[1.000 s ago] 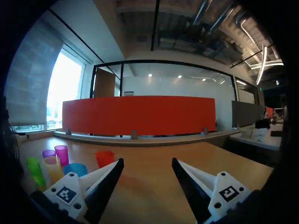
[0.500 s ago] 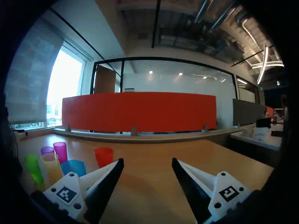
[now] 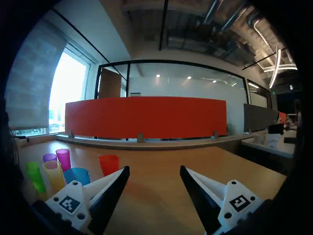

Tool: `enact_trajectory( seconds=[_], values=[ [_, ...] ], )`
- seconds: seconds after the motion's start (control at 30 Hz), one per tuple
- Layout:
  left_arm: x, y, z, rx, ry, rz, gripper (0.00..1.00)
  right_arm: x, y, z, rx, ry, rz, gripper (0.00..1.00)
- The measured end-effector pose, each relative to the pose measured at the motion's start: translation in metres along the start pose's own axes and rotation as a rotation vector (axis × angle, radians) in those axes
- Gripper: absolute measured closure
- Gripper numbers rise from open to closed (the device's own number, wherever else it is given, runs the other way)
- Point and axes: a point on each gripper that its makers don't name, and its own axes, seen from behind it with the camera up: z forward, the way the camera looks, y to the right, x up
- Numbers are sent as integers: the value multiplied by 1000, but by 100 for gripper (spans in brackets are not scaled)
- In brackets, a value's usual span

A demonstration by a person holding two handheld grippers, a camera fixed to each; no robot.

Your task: Pour water

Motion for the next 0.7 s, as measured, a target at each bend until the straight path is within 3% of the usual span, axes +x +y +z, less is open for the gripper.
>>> enact_trajectory(
  seconds=[0.7],
  values=[
    [0,-1,-1,1,0,0,7,-1,0,0,0,-1,1,0]
  ],
)
